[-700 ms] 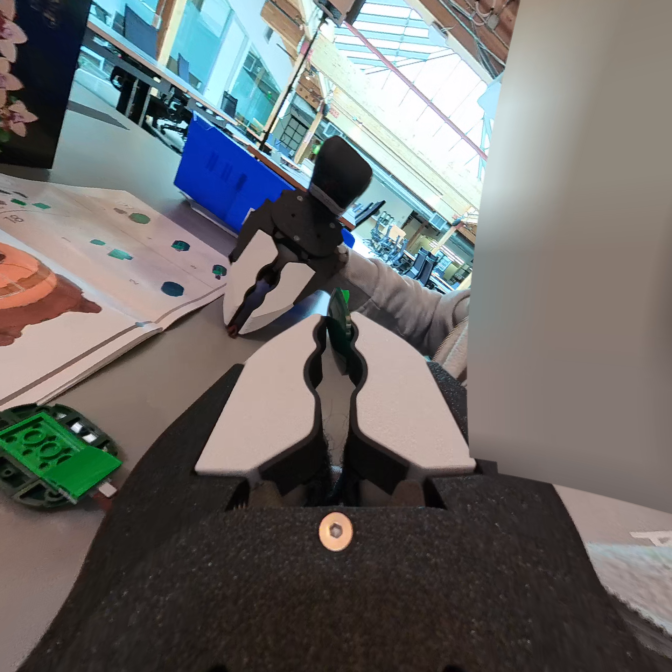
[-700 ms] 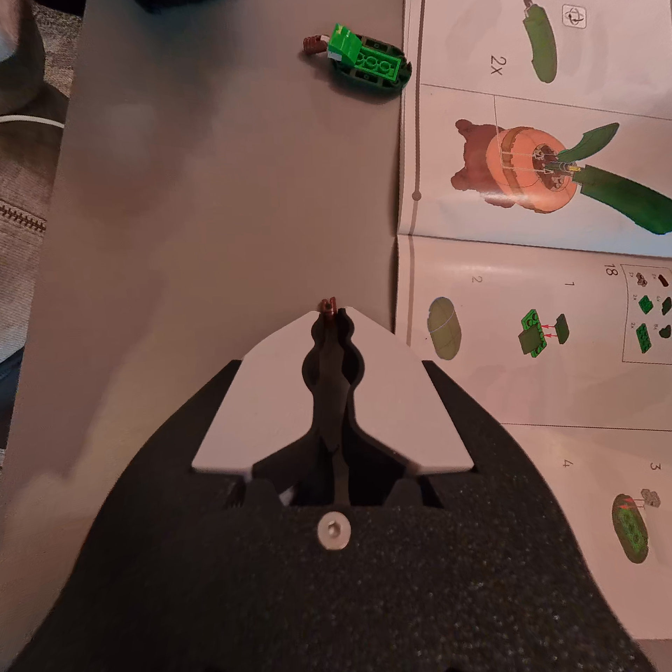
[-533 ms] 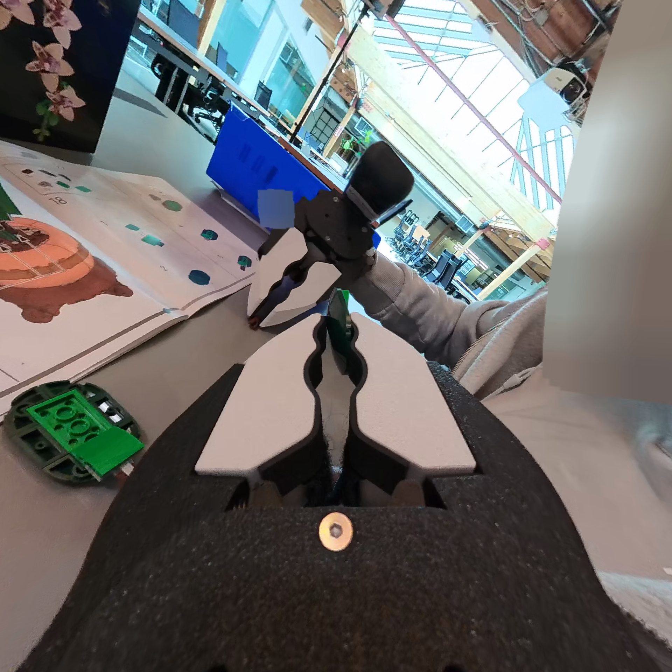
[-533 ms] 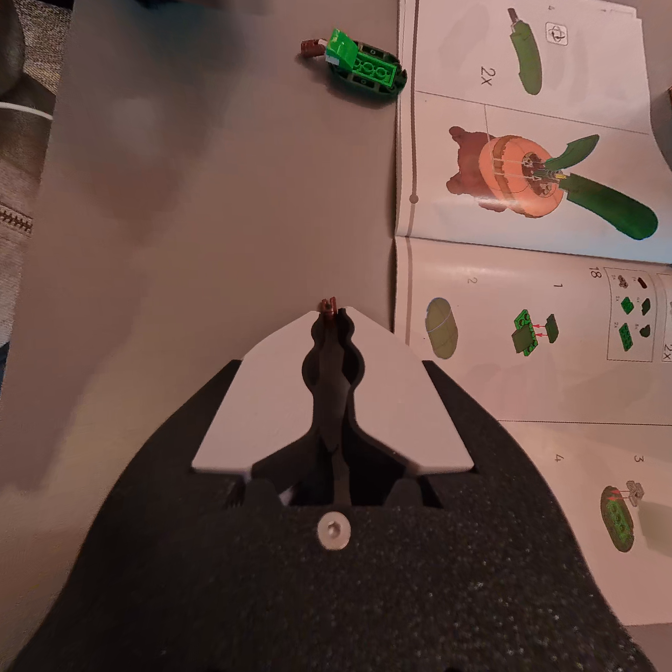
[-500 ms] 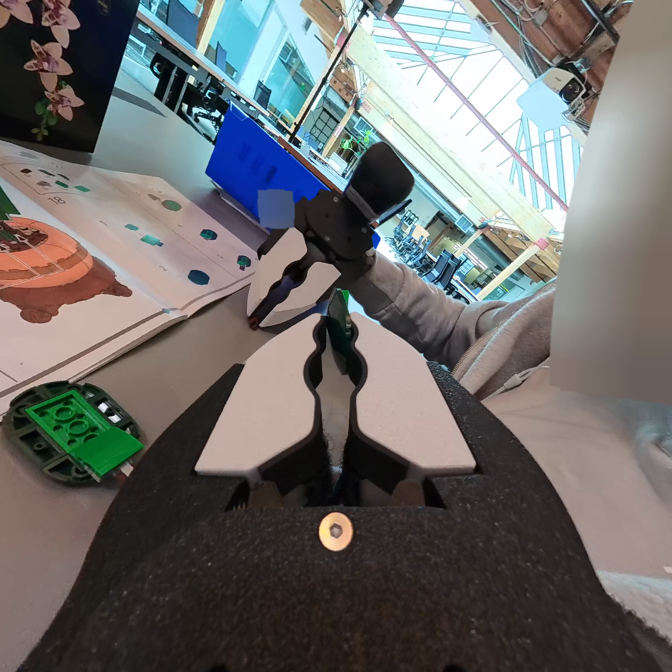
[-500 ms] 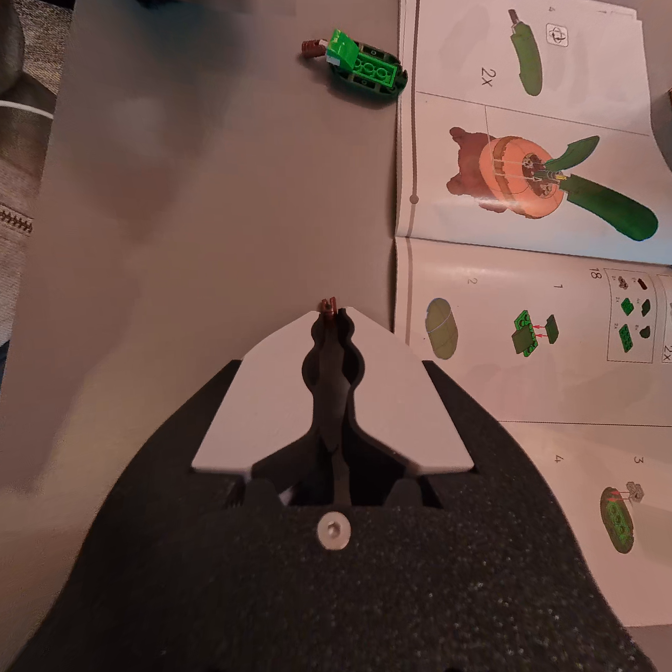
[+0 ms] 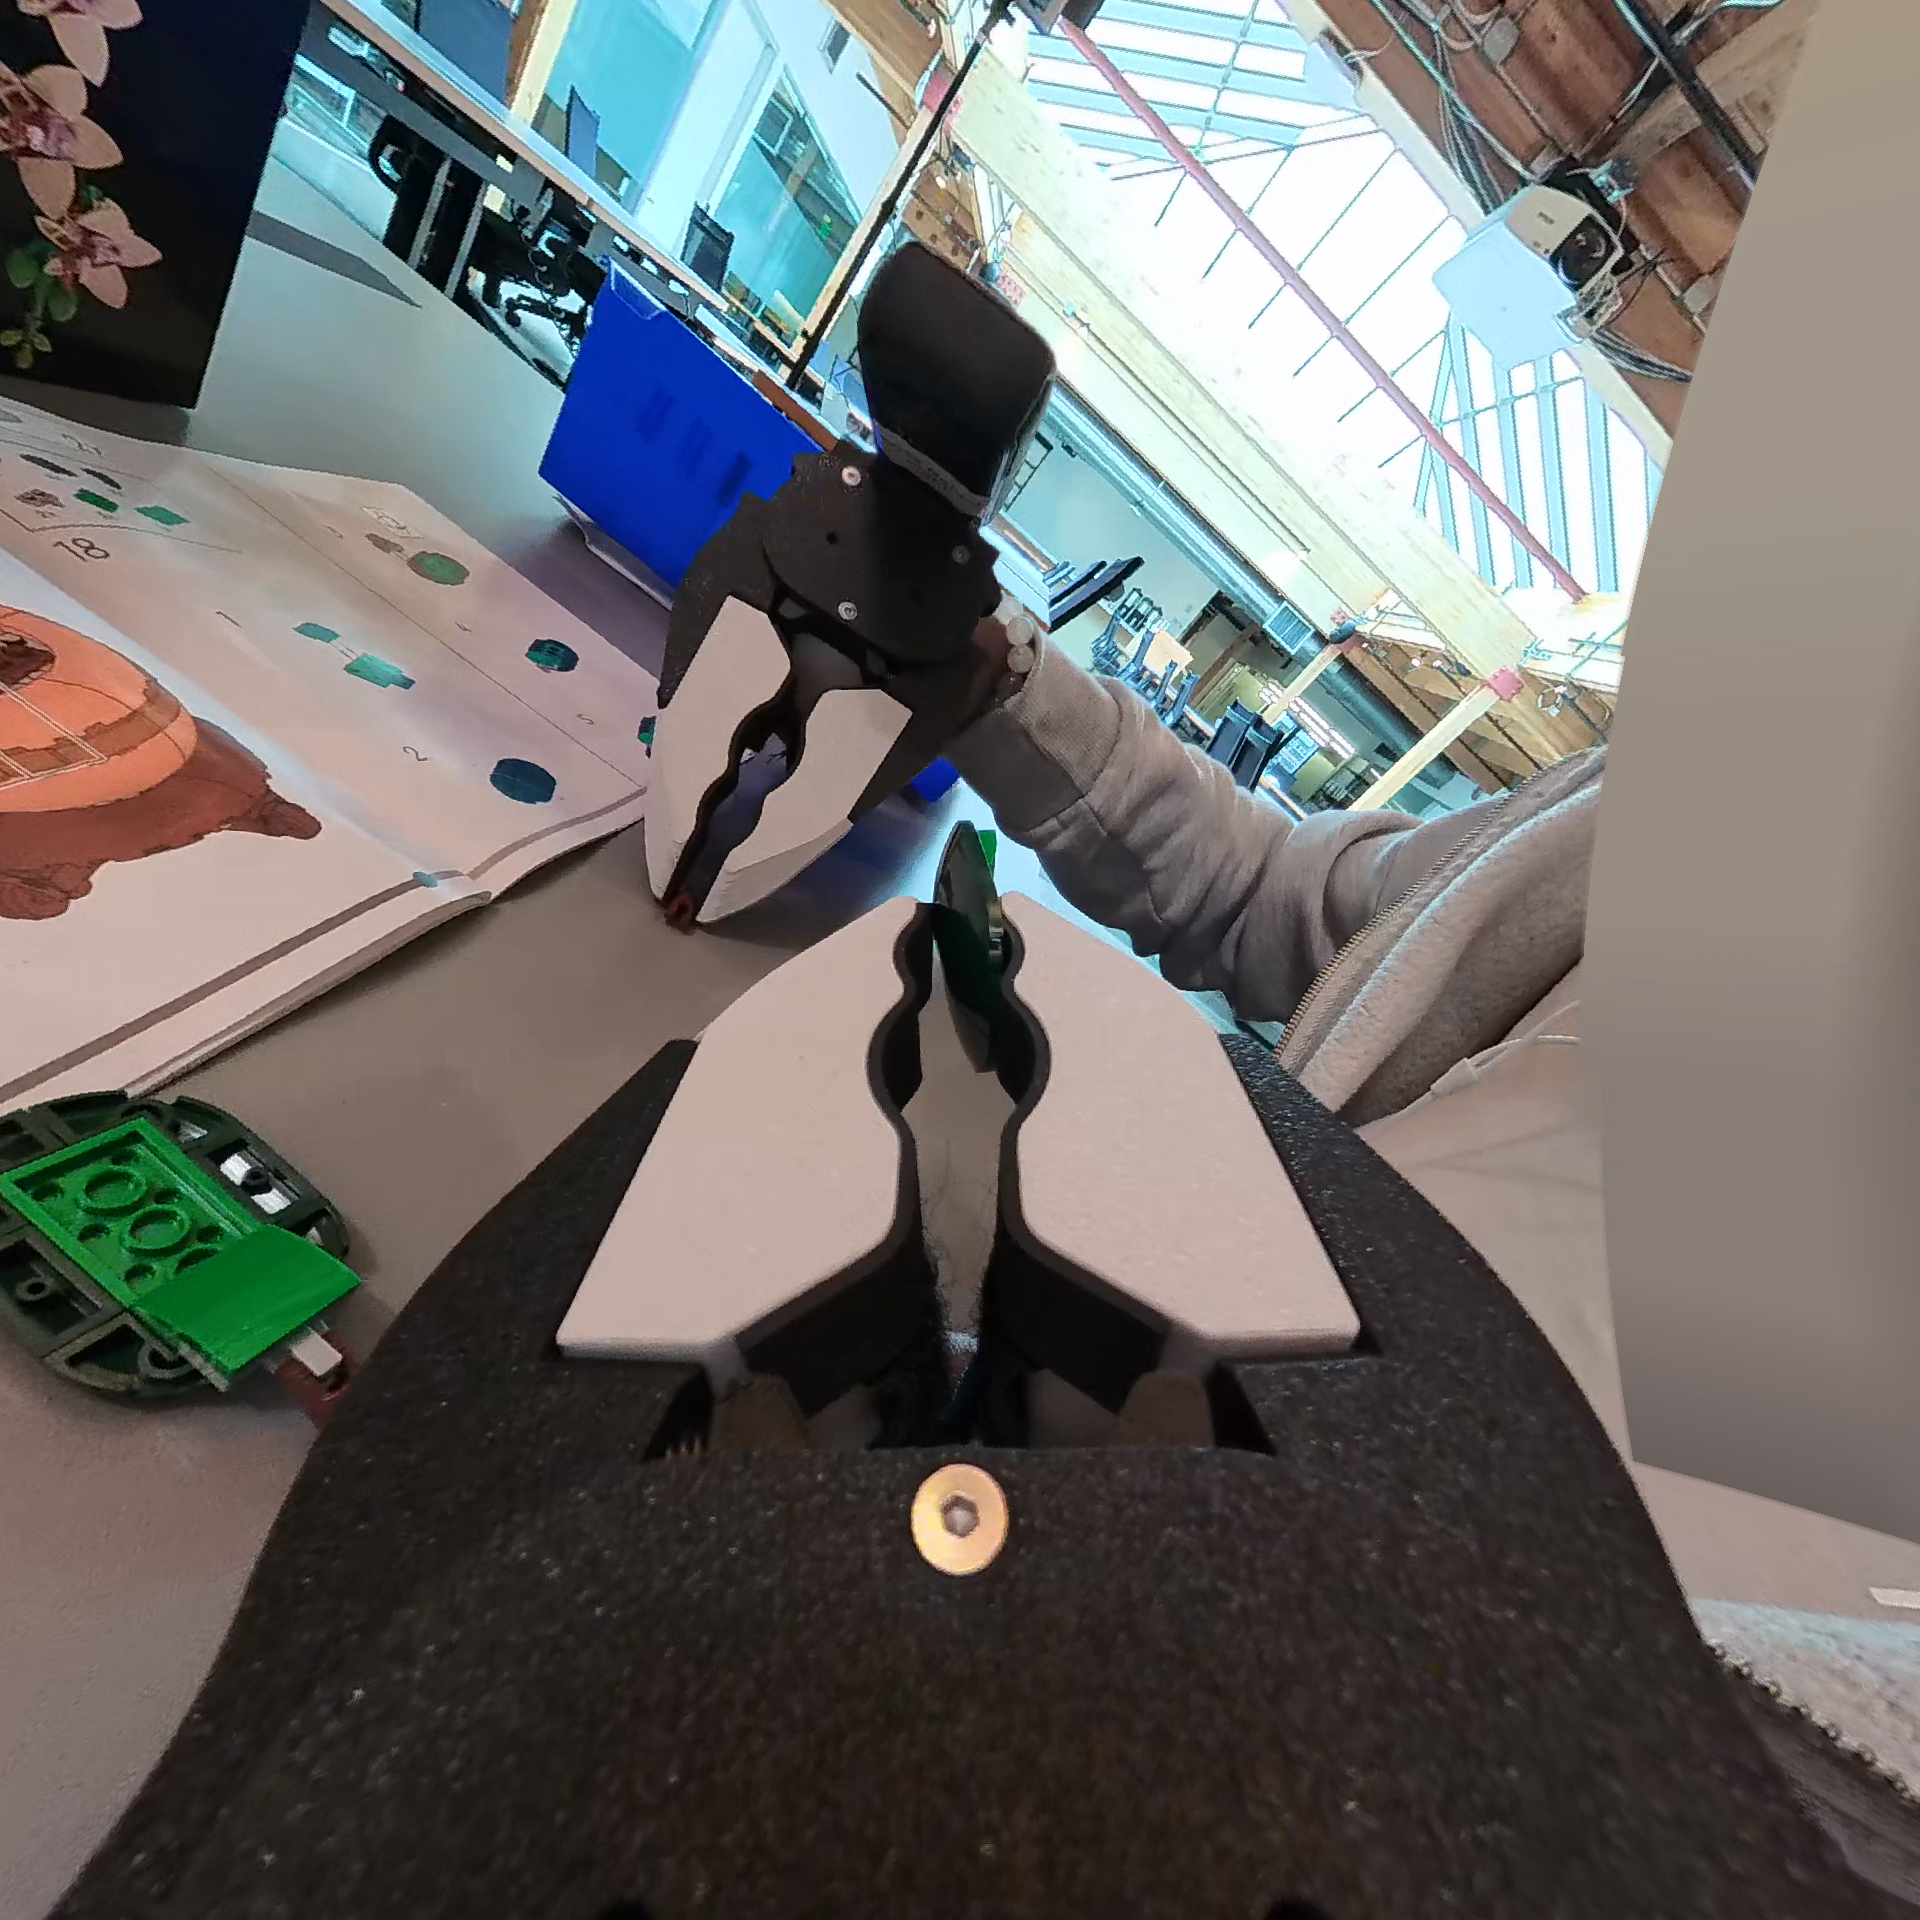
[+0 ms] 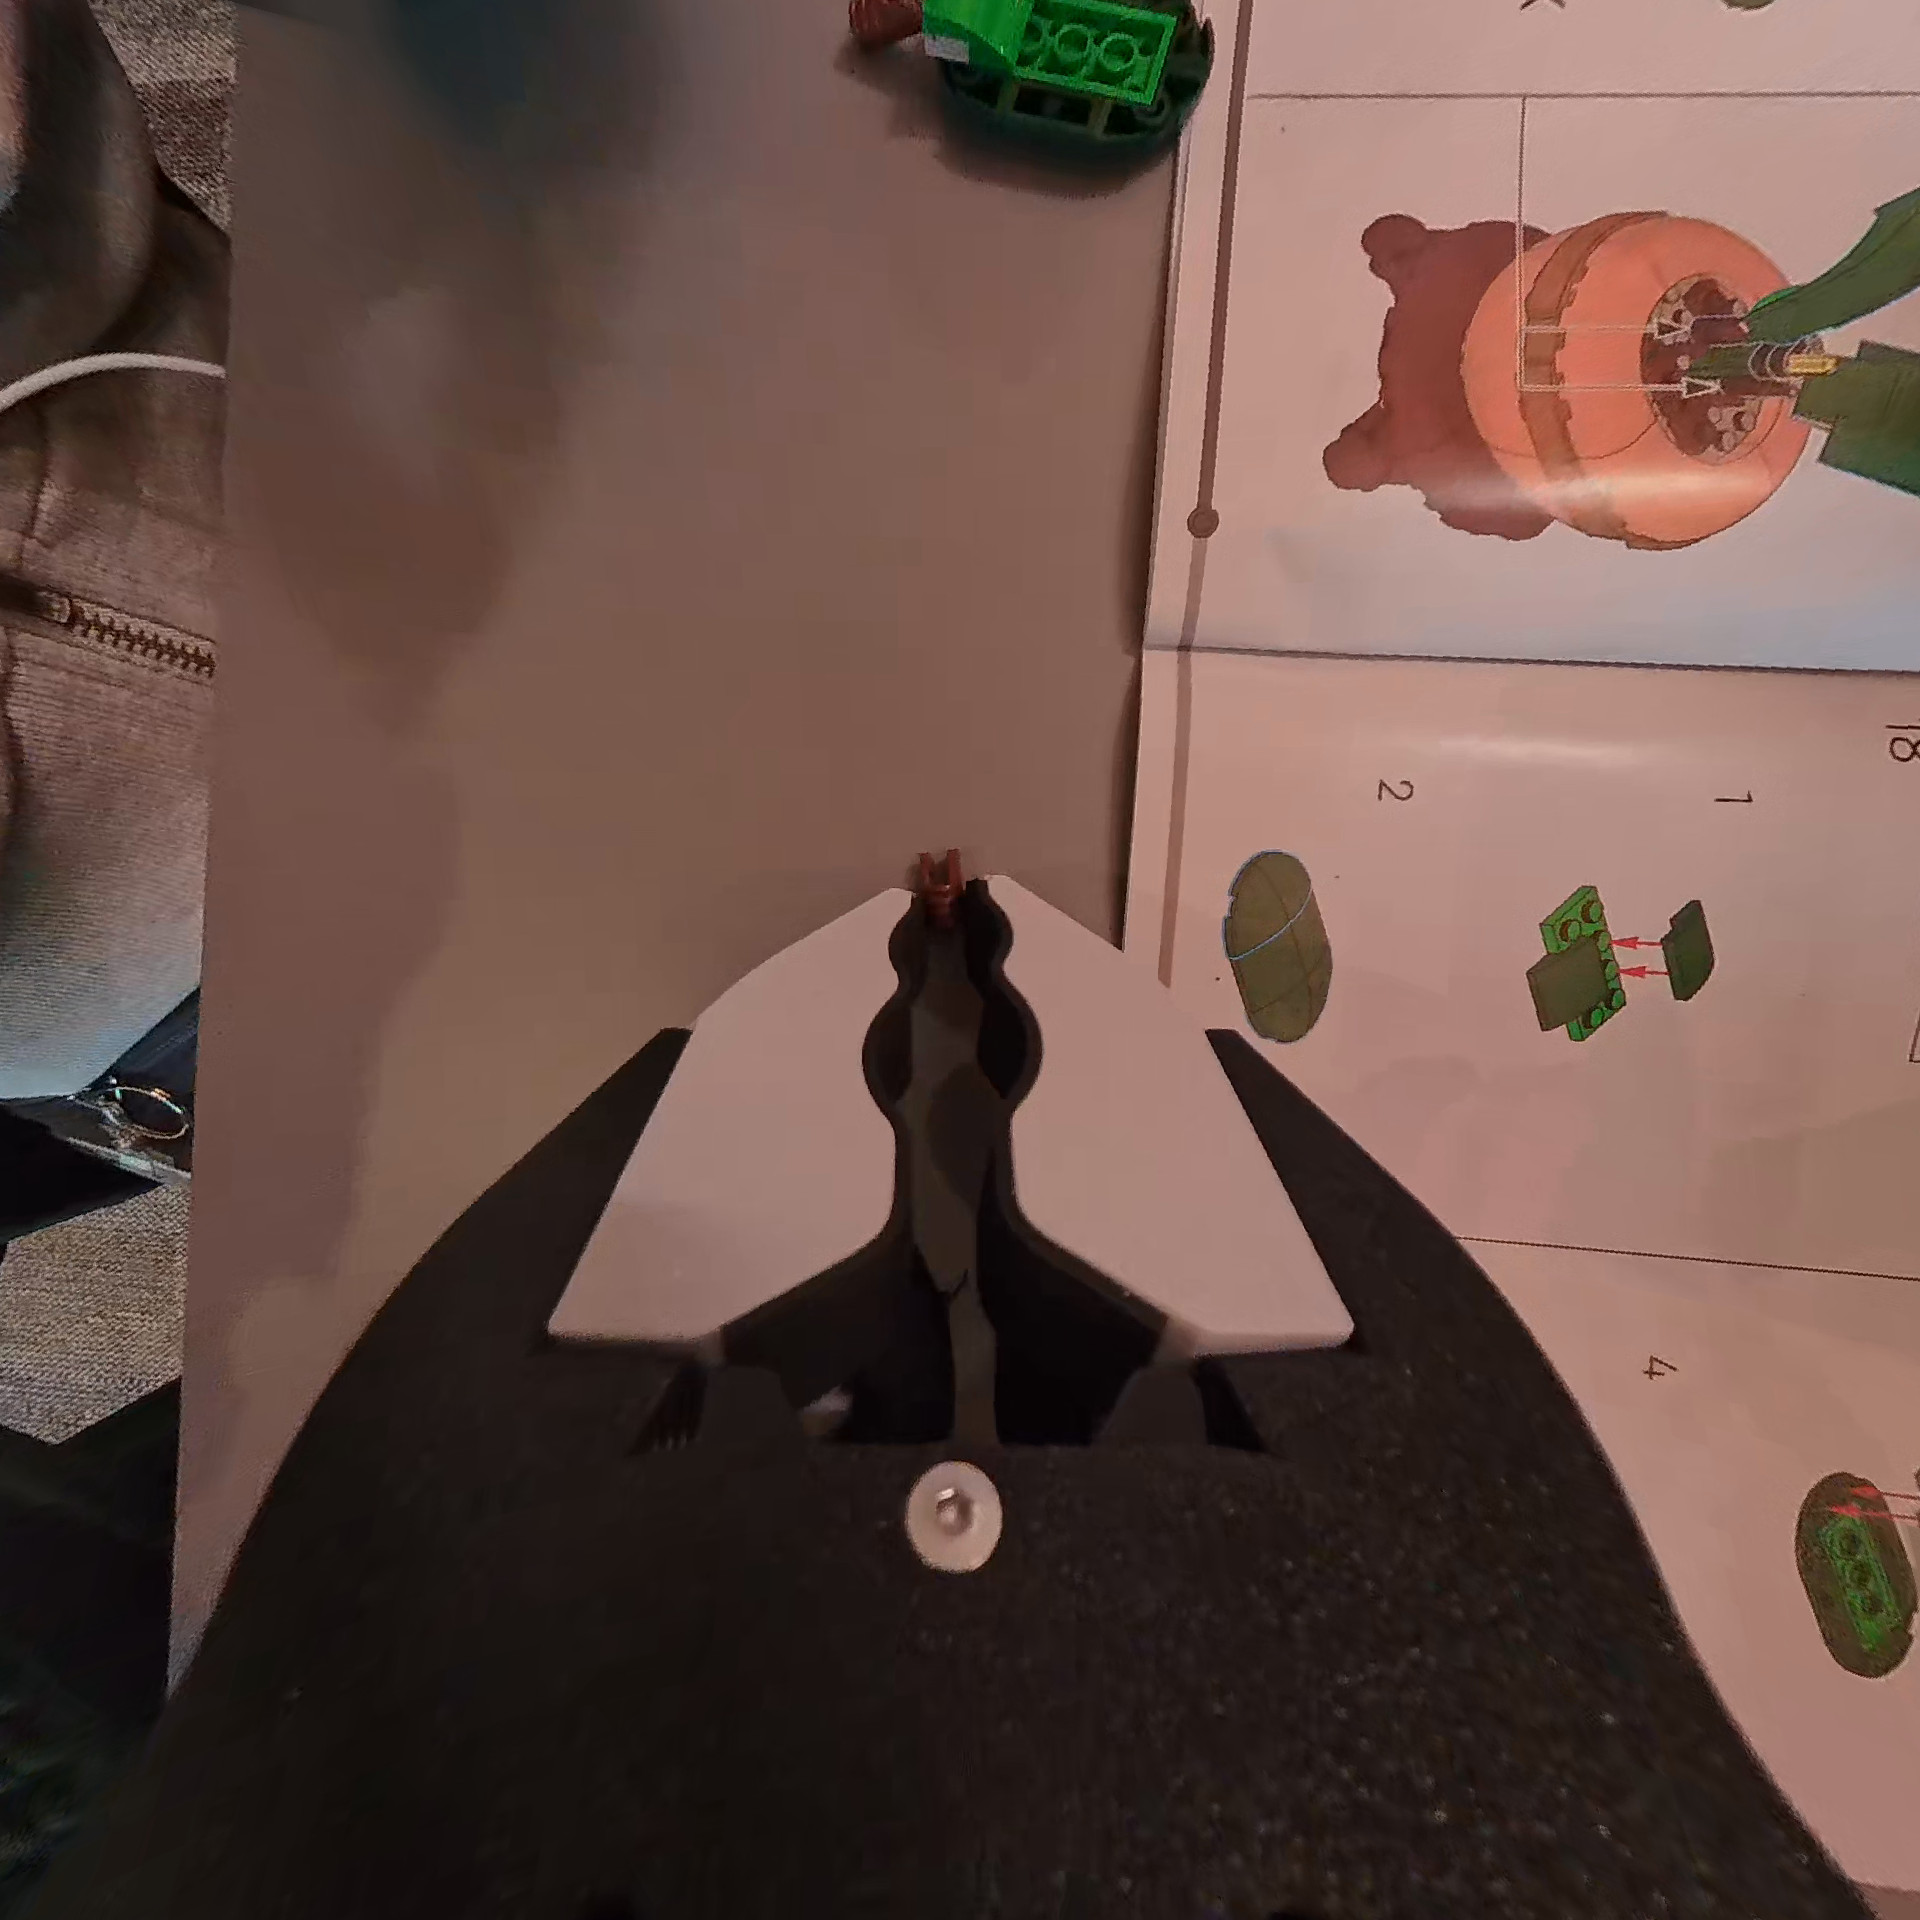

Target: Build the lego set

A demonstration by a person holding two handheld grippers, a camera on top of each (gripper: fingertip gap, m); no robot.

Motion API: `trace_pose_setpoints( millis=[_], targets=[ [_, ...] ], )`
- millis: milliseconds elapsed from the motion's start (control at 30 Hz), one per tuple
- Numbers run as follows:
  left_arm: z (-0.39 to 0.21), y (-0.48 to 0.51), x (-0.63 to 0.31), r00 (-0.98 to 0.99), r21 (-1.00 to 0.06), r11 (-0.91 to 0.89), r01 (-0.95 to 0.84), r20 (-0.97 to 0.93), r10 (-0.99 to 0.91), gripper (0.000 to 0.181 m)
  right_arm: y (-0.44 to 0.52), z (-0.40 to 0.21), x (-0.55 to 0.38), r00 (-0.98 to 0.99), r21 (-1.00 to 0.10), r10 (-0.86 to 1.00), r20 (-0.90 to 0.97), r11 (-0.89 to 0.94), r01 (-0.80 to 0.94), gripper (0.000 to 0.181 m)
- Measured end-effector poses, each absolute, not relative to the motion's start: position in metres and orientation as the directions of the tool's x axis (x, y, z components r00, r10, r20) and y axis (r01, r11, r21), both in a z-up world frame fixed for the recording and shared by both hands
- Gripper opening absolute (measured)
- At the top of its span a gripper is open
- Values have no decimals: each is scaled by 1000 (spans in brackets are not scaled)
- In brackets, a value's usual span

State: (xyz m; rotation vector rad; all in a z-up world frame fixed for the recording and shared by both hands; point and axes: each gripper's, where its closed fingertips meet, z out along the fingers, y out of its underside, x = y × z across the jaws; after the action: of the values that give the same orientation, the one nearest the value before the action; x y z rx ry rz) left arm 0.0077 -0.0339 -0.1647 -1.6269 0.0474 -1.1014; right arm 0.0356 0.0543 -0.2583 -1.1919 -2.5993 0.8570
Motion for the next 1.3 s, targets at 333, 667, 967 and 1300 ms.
trace_pose_setpoints(
  millis=[333, 667, 967, 1300],
  targets=[
    [-155, -31, -1, 578, -791, -312, 526, 602, -551, 8, 32, -194, 22, -507, -884, 861, 29, 259, 389, 6],
    [-130, -36, 17, 641, -922, -76, 381, 322, -696, 8, -40, -143, 33, -611, -895, 655, -445, -360, 265, 5],
    [-139, -40, 24, 725, -999, 29, 37, 7, -688, 8, -38, -144, 40, -619, -892, 643, -451, -331, 307, 5],
    [-157, -50, 22, 561, -773, 281, -569, -615, -554, 8, -42, -176, 51, -537, -733, 561, -630, -201, 650, 6]
  ],
)
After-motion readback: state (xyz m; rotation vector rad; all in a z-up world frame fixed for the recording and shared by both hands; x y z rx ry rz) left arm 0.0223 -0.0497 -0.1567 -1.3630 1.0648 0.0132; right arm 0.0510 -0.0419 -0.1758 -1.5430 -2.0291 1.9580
